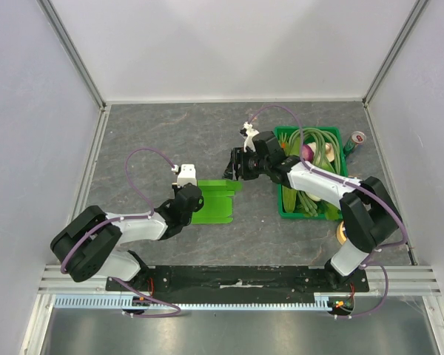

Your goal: Fold the paper box

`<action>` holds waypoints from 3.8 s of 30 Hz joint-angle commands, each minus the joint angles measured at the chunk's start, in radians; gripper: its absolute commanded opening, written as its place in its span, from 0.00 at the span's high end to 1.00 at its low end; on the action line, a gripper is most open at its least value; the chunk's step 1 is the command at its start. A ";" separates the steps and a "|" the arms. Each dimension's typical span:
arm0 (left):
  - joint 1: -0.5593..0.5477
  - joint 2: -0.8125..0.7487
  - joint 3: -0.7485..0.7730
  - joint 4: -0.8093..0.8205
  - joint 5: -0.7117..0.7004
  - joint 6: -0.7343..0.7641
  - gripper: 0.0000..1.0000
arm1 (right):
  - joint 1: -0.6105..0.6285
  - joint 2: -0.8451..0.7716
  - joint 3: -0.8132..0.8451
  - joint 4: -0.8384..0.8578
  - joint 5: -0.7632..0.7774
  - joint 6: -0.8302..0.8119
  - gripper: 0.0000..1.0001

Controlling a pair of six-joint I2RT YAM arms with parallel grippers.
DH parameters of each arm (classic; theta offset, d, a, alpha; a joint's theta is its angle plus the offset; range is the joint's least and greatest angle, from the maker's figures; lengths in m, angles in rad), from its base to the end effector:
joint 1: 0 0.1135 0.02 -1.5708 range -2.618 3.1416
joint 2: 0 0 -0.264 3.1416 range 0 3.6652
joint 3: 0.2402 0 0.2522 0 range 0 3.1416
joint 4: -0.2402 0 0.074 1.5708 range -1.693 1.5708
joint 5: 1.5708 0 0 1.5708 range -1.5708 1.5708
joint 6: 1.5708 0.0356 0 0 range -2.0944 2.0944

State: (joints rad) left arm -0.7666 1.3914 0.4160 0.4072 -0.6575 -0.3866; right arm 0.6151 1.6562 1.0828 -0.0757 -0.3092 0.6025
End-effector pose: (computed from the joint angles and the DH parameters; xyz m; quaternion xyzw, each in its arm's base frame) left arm 0.1923 -0.1550 0.1491 0.0044 0.8444 -0.0106 0.5357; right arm 0.2933 0.2205 0.2288 -0.0740 0.8845 0.3644 0.2816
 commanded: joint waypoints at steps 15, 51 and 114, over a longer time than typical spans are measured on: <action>-0.008 -0.018 0.010 0.044 -0.050 0.017 0.98 | 0.020 0.039 -0.067 0.192 -0.077 0.129 0.41; -0.007 -0.008 0.020 0.018 -0.054 0.002 0.98 | 0.028 0.030 -0.190 0.367 -0.071 0.247 0.44; -0.007 -0.054 -0.008 -0.093 -0.096 -0.138 0.98 | 0.161 -0.176 -0.574 0.503 0.458 0.092 0.66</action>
State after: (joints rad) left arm -0.7704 1.3628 0.4103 0.3298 -0.7025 -0.4931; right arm 0.7578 1.4494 0.4679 0.3119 0.0086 0.6891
